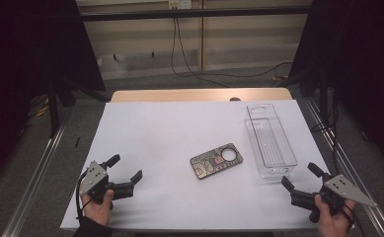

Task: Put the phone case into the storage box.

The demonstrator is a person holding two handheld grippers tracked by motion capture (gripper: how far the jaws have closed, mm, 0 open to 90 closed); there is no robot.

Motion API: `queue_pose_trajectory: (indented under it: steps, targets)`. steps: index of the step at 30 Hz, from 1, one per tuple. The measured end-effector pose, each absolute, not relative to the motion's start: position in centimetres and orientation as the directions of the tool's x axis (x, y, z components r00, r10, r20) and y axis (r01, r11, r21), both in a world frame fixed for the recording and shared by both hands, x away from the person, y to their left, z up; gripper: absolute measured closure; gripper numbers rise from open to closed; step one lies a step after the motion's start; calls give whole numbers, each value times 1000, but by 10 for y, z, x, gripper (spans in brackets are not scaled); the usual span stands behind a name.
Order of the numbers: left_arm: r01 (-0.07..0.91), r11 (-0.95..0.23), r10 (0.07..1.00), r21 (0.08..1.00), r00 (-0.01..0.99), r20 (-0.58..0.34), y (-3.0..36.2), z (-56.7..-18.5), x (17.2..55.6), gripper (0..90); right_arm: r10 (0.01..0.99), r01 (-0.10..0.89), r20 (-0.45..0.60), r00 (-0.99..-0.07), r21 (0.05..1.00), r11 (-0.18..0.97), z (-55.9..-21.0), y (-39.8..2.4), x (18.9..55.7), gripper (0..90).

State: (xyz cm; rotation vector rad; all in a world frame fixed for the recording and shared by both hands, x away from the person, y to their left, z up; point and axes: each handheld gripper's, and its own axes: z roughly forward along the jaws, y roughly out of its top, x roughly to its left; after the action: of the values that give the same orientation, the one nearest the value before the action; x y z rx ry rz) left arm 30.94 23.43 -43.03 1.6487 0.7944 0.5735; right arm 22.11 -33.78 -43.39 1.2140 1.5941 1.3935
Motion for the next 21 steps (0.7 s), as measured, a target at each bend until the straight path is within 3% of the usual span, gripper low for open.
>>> queue_pose_trajectory:
  steps: [9,12,21]
  targets:
    - [192,-115,671,975,738,-66,223,-426,310,39,942,209,84,-325,978,-15,-434,-338,221,0]
    - [166,-159,649,973,760,-24,215,-424,308,30,942,210,84,-325,978,-15,-434,-338,221,0]
    - [184,-180,621,966,783,-33,207,-424,311,27,942,208,79,-325,978,-10,-434,-338,220,0]
